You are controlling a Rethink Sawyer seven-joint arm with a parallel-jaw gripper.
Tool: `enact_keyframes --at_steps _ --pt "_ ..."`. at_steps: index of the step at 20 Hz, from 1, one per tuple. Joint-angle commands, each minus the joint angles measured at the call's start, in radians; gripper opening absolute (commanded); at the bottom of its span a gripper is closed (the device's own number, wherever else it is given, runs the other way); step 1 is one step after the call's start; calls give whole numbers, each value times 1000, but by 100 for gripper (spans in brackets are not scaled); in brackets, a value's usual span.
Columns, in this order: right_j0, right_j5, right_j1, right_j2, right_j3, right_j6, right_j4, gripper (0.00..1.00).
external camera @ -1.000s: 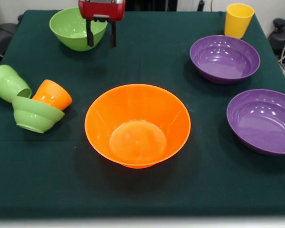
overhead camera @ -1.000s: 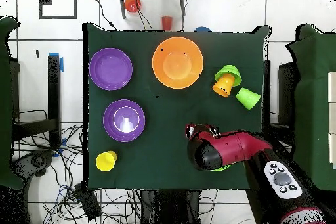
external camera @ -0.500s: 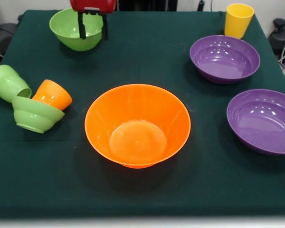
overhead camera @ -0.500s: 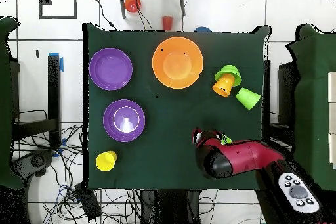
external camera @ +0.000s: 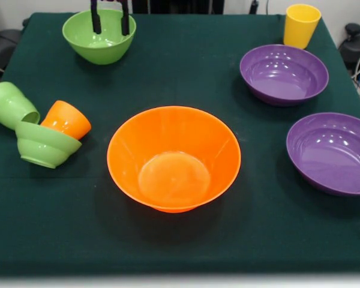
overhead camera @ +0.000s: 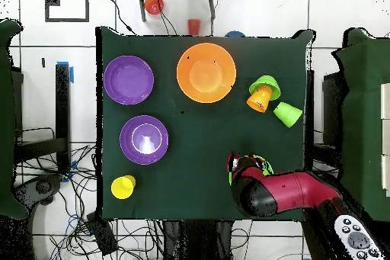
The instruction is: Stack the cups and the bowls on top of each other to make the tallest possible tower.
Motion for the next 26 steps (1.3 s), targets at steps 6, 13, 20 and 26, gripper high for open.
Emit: enact_keyframes --at_steps 6,13,20,26 --pt "62 78 -26 82 51 -78 -39 100" --pt "172 0 24 -30 12 14 -87 100" --pt "204 -35 102 -87 -24 43 -75 100" --pt "201 -84 172 -129 -67 31 -102 100"
